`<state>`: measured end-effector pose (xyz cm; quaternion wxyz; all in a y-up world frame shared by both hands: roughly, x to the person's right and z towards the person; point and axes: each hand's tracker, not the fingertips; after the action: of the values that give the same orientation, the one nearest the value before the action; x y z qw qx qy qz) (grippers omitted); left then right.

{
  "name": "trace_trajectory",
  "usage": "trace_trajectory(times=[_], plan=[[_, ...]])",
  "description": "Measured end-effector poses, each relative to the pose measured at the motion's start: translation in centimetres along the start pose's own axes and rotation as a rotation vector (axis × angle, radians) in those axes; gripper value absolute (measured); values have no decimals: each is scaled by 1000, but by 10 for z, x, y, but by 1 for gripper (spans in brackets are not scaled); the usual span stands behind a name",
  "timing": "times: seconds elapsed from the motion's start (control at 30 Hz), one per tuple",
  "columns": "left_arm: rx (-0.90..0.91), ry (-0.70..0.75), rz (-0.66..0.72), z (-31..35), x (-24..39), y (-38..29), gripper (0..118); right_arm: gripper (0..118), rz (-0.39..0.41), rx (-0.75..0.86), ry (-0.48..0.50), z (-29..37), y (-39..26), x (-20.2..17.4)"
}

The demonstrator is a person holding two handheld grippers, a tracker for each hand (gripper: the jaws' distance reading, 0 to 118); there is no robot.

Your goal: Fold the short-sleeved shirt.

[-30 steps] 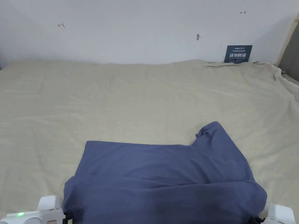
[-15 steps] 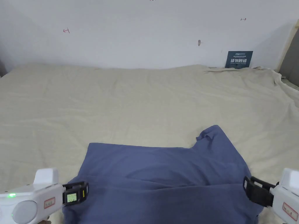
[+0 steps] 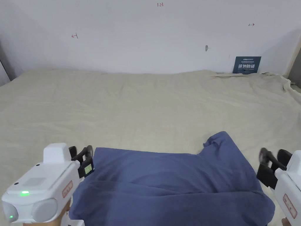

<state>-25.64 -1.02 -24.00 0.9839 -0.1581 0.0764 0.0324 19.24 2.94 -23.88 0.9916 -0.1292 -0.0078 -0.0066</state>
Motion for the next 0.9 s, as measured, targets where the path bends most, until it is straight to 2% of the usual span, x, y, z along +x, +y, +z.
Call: trace_trajectory(times=[0.03, 0.1, 0.3, 0.6, 0.67, 0.7, 0.73, 0.83, 0.87, 0.9], plan=[[-2, 6, -19, -2, 4, -4, 0, 0, -2, 5, -1, -2, -1, 0], [-18, -7, -15, -5, 5, -7, 0, 0, -20, 7, 32, -4, -1, 1], [-90, -32, 19, -30, 3, -4, 0, 0, -23, -5, 28, -20, -1, -1], [-237, -74, 27, -131, -15, 13, 1, 0, -26, -47, 20, -71, -3, 8], [-306, -77, 46, -165, -20, 19, 18, 0, -20, -62, 17, -85, -3, 10], [-349, -75, 58, -180, -23, 20, 36, 0, -19, -67, 15, -90, -4, 10], [-377, -82, 77, -199, -27, 20, 70, 0, -18, -74, 14, -94, -5, 11], [-502, -76, 94, -246, -32, 17, 91, 0, -14, -94, 8, -106, -6, 11], [-549, -80, 88, -260, -34, 14, 105, 0, -10, -100, 3, -110, -7, 8], [-574, -87, 86, -273, -36, 10, 109, 0, -6, -109, 0, -114, -8, 8]])
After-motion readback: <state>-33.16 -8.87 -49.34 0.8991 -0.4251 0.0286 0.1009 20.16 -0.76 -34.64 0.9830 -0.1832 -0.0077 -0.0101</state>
